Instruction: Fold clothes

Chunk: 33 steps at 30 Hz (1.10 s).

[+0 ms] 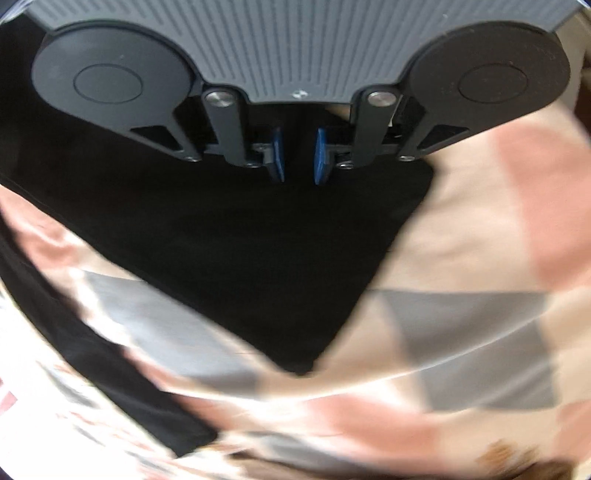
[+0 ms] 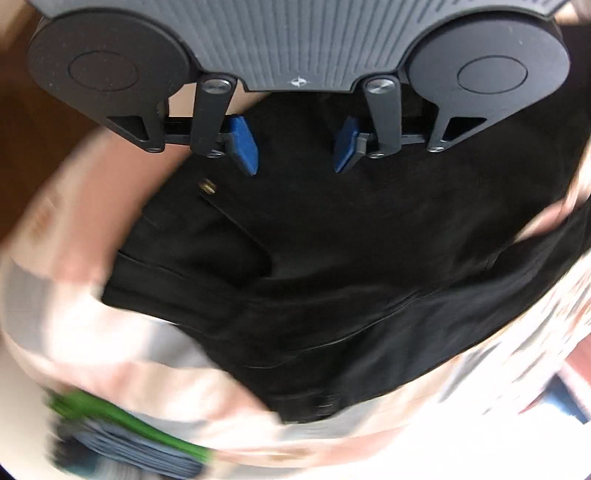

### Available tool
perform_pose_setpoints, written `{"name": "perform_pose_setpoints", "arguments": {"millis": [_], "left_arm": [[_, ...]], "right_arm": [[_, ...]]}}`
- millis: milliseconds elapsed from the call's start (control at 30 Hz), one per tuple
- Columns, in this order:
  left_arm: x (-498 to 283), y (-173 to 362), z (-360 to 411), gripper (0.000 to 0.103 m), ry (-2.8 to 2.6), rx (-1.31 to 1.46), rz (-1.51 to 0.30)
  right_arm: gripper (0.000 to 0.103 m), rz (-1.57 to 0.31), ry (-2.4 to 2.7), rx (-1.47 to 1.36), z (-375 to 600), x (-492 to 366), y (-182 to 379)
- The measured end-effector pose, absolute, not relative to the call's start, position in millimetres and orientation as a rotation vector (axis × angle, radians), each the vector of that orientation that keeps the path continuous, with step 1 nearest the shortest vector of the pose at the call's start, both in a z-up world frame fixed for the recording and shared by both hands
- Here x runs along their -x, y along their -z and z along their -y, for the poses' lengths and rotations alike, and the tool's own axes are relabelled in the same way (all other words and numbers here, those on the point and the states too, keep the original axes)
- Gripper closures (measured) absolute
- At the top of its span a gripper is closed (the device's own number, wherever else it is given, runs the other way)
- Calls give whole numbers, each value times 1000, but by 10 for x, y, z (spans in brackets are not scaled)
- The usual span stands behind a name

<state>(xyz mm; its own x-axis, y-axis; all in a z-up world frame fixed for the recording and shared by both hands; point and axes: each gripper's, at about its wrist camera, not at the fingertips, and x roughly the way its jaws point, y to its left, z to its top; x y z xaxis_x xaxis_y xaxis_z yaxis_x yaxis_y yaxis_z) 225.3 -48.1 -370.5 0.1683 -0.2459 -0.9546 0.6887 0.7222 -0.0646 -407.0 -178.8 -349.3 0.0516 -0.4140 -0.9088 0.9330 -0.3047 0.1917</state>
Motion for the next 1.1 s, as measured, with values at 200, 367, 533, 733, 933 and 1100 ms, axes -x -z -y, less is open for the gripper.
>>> {"name": "perform_pose_setpoints", "arguments": {"millis": [200, 367, 533, 733, 933, 1100], "left_arm": [[-1914, 3064, 503, 59, 752, -565, -1235], [-1214, 2628, 667, 33, 958, -699, -1209], [-576, 2275, 886, 28, 1161, -815, -1208], [-77, 1817, 900, 14, 1260, -860, -1019], [214, 1520, 819, 13, 1268, -821, -912], [441, 1389, 787, 11, 1230, -767, -922]], "right_arm": [[20, -538, 1490, -1240, 1409, 3828, 2836], [8, -521, 1418, -1232, 1181, 3668, 2417], [2, -459, 1396, -1213, 923, 3574, 2062], [2, -533, 1371, -1074, 811, 3375, 1826], [2, -589, 1313, -958, 823, 3283, 1686], [2, -642, 1251, -876, 859, 3349, 1588]]}}
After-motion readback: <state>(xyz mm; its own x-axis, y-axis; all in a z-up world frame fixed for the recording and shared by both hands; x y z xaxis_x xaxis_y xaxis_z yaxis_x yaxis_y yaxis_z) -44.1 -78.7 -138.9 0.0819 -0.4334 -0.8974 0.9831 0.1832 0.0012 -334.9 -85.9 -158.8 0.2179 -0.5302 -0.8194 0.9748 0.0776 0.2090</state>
